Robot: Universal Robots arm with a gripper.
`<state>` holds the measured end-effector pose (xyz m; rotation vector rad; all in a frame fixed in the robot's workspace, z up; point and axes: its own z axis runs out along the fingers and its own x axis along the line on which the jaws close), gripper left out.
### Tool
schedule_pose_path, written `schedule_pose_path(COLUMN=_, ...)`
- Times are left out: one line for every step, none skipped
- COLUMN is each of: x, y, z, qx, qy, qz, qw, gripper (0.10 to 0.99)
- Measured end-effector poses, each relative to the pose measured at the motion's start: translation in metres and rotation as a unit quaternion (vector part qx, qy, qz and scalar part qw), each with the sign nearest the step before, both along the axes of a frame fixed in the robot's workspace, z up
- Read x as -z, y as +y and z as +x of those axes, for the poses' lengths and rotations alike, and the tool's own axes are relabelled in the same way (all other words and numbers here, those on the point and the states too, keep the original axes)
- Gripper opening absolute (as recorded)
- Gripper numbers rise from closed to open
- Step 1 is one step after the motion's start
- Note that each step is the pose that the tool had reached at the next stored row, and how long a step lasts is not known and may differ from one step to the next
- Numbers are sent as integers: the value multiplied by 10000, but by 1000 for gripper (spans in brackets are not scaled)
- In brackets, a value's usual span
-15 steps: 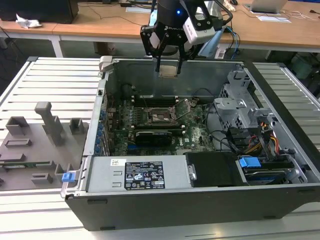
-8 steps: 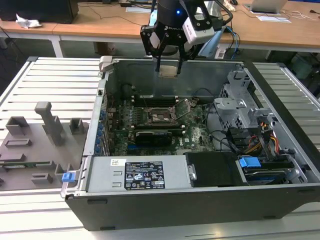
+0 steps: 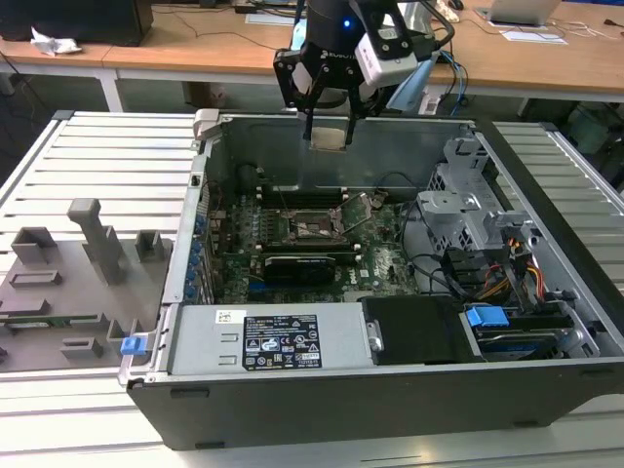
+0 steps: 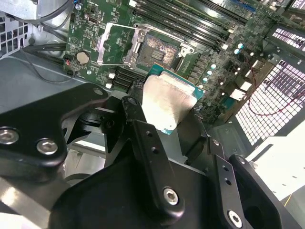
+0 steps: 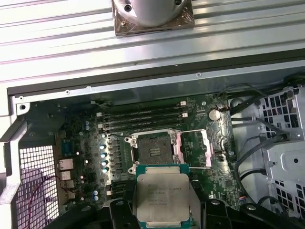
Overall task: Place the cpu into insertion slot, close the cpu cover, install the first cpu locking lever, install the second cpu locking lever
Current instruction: 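Place the cpu into insertion slot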
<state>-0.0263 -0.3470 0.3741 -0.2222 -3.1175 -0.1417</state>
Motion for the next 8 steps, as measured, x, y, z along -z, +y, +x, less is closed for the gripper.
schedule_pose_path(x=0, y=0, z=0, qx=10, qy=0, qz=0, qw=10000, gripper=529)
schedule_pose_path(x=0, y=0, z=0, qx=23, qy=0, qz=0, qw=10000, gripper=529)
schedule_pose_path(x=0, y=0, z=0, qx=35, qy=0, qz=0, qw=10000, gripper=529)
schedule_pose_path(x=0, y=0, z=0, qx=54, qy=0, qz=0, qw=10000, gripper=529)
schedule_pose_path(x=0, y=0, z=0, qx=72, qy=0, qz=0, qw=10000, gripper=529)
schedule_pose_path(x=0, y=0, z=0, qx=80, qy=0, qz=0, qw=10000, gripper=529)
schedule_pose_path(x=0, y=0, z=0, qx=92, qy=0, qz=0, qw=10000, gripper=529)
schedule_pose_path(x=0, y=0, z=0, qx=111, qy=0, qz=0, qw=9999, gripper=529)
